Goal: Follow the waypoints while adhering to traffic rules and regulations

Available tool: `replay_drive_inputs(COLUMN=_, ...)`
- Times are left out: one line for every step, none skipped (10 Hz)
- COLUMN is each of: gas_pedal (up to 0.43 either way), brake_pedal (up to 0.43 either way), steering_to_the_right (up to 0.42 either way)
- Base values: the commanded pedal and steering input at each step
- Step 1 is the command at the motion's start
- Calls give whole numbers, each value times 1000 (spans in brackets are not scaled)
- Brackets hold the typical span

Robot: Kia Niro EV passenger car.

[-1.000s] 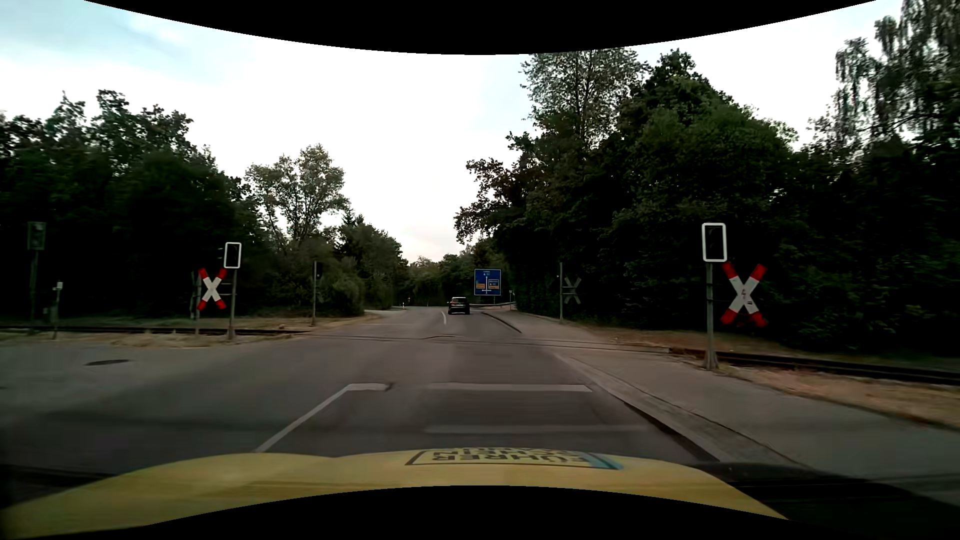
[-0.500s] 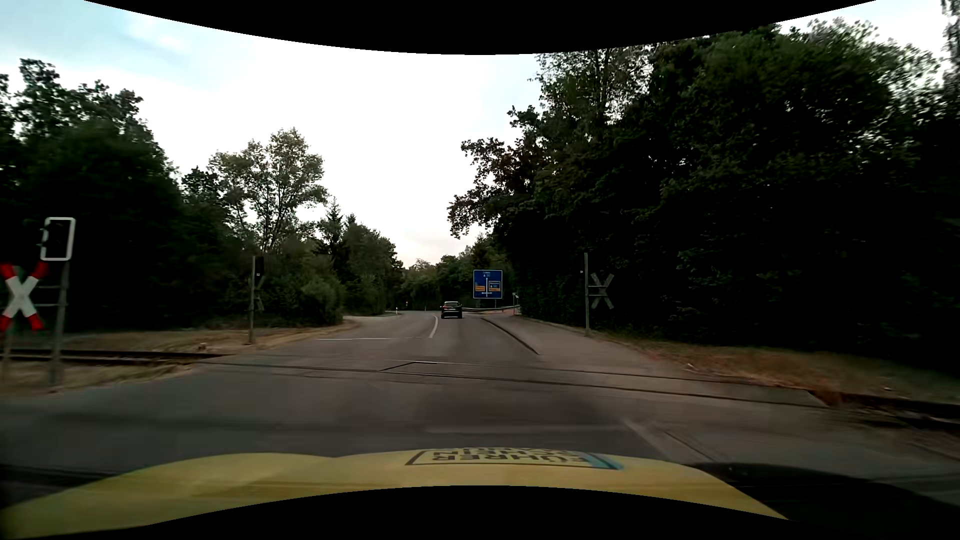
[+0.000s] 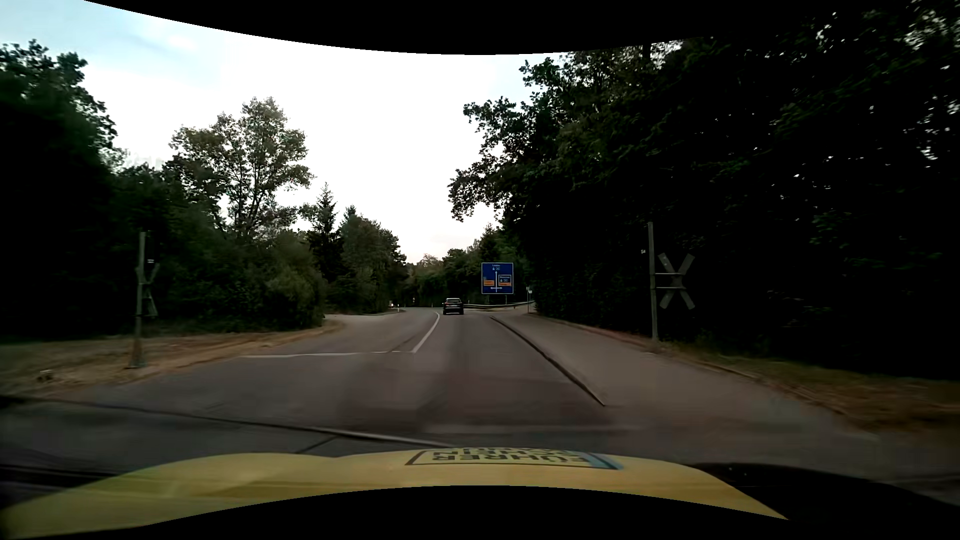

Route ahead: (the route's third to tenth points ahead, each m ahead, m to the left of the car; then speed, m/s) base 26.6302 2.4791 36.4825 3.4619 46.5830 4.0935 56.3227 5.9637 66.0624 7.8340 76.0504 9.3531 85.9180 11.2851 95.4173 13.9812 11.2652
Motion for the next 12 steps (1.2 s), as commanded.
replay_drive_inputs(gas_pedal=47, brake_pedal=0, steering_to_the_right=-25)
replay_drive_inputs(gas_pedal=47, brake_pedal=0, steering_to_the_right=-25)
replay_drive_inputs(gas_pedal=47, brake_pedal=0, steering_to_the_right=-25)
replay_drive_inputs(gas_pedal=47, brake_pedal=0, steering_to_the_right=-24)
replay_drive_inputs(gas_pedal=47, brake_pedal=0, steering_to_the_right=-24)
replay_drive_inputs(gas_pedal=47, brake_pedal=0, steering_to_the_right=-25)
replay_drive_inputs(gas_pedal=47, brake_pedal=0, steering_to_the_right=-23)
replay_drive_inputs(gas_pedal=47, brake_pedal=0, steering_to_the_right=-20)
replay_drive_inputs(gas_pedal=47, brake_pedal=0, steering_to_the_right=-18)
replay_drive_inputs(gas_pedal=47, brake_pedal=0, steering_to_the_right=-13)
replay_drive_inputs(gas_pedal=87, brake_pedal=0, steering_to_the_right=-11)
replay_drive_inputs(gas_pedal=87, brake_pedal=0, steering_to_the_right=-10)
